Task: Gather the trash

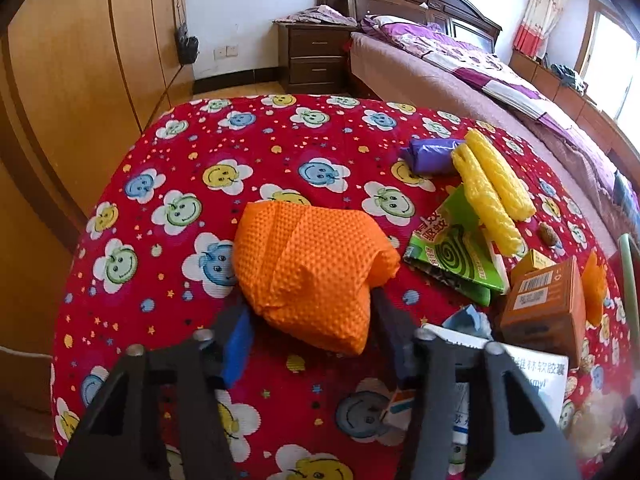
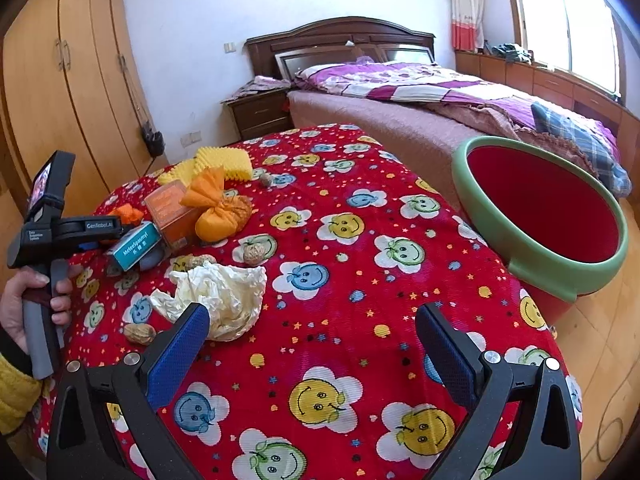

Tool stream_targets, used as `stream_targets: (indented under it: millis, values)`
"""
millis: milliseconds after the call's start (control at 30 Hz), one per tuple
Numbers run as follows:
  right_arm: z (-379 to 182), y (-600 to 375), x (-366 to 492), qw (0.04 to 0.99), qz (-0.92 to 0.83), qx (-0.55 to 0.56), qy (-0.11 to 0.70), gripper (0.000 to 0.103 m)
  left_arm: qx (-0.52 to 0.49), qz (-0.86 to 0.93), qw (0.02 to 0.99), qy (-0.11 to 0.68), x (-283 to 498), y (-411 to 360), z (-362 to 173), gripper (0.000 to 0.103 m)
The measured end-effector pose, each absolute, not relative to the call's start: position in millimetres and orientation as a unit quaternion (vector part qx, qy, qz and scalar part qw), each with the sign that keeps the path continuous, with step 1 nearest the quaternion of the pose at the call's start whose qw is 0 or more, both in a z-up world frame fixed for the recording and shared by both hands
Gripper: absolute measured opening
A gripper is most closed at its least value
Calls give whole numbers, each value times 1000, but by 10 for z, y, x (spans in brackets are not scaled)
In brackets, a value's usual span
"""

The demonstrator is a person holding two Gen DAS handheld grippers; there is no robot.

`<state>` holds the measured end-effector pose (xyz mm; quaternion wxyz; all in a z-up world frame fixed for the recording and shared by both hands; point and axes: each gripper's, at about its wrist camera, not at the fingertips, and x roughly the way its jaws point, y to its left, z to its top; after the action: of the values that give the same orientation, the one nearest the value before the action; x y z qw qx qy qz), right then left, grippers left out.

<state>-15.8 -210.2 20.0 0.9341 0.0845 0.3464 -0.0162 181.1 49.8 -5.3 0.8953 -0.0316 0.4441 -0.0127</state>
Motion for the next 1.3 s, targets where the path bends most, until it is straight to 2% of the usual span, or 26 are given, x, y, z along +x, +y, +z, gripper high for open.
stream_targets:
  millis: [33, 167, 267, 700, 1100, 1133, 1200, 1267, 1300]
  values:
    - [195, -2104, -158, 934, -15, 86, 347, 102, -34, -16, 896, 443, 1806, 504, -47, 37]
    - [190, -2117, -180, 931, -8, 96, 352, 102, -63, -27, 894, 443, 1758, 571, -11, 18]
    - [213, -2115, -209, 932, -4, 98, 349, 102, -84, -34, 892, 442, 1655, 649, 11, 14]
    - [271, -2001, -253, 933, 16, 101, 345, 102, -84, -60, 915, 389, 1040, 645, 357, 11]
    - [253, -1826, -96, 927, 46, 104, 357, 102, -84, -89, 921, 370, 559, 590, 423, 11]
    - [246, -1814, -71, 926, 47, 104, 359, 100, -83, -90, 921, 370, 533, 587, 422, 11]
    - [210, -1784, 10, 924, 49, 101, 366, 91, -83, -93, 920, 371, 504, 562, 414, 11]
    - [158, -1773, 89, 919, 52, 102, 377, 90, -84, -96, 920, 371, 484, 541, 419, 11]
    - [139, -1773, 108, 917, 54, 103, 381, 80, -84, -97, 920, 371, 472, 535, 425, 11]
